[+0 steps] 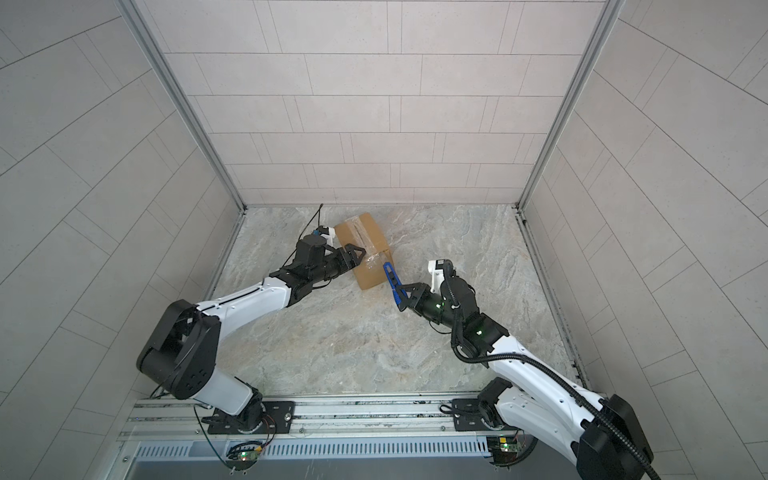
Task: Unpack the express box
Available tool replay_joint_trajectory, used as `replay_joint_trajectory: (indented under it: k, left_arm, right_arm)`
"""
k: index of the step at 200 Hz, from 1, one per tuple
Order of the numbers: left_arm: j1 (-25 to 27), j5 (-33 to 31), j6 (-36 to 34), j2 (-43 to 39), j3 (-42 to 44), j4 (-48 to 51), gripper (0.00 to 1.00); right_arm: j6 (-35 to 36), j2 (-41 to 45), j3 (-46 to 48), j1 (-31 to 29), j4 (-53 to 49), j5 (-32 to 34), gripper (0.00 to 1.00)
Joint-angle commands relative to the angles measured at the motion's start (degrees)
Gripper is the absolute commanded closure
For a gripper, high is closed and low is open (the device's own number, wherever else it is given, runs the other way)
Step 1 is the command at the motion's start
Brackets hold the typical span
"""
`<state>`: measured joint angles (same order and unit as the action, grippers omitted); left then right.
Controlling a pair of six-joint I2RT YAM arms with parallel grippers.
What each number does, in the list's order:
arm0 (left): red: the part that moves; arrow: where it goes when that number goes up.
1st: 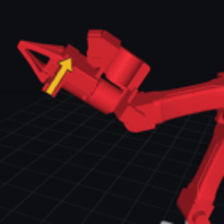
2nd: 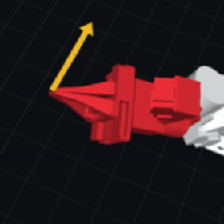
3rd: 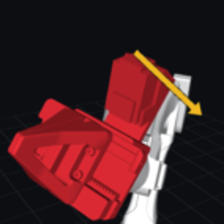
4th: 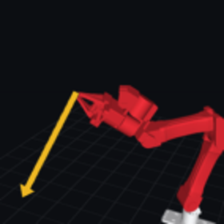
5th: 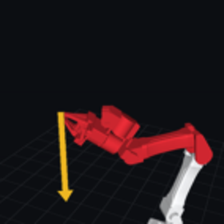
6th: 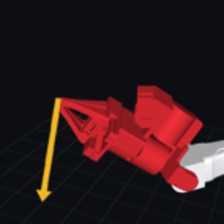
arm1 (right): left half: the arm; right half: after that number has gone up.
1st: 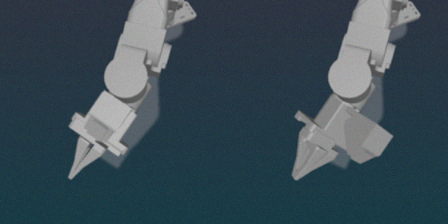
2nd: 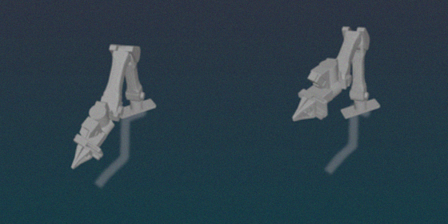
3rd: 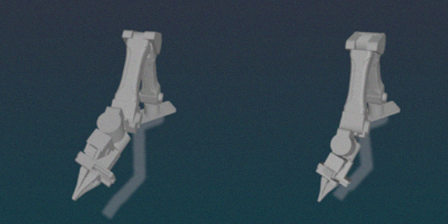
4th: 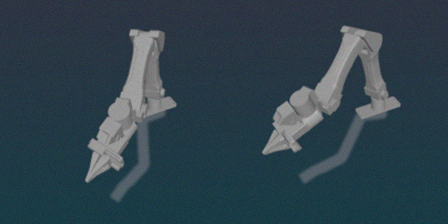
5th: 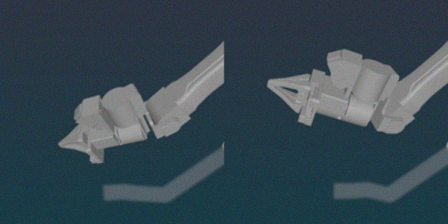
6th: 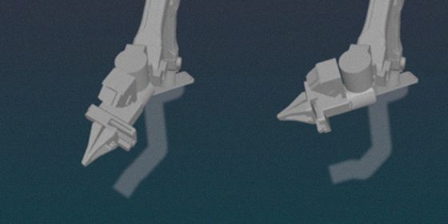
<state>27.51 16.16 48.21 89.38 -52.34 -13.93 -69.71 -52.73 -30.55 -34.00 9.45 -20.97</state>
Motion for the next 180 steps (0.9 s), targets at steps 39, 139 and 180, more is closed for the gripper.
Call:
replay_joint_trajectory:
  k: [39,139,180]
  left_arm:
    - [0.8,2.3,0.3,0.4,0.1,-3.2,0.18]
    - [0.8,2.6,0.4,1.0,0.0,-3.8,0.18]
    - [0.8,2.6,0.3,1.0,0.1,-3.8,0.18]
  right_arm:
    - [6.6,-1.8,-2.3,-2.3,-2.0,-2.6,1.00]
    - [1.7,-2.9,-2.3,-2.2,7.8,-7.1,1.00]
    - [-0.7,-3.7,-2.0,-2.2,11.2,-7.5,1.00]
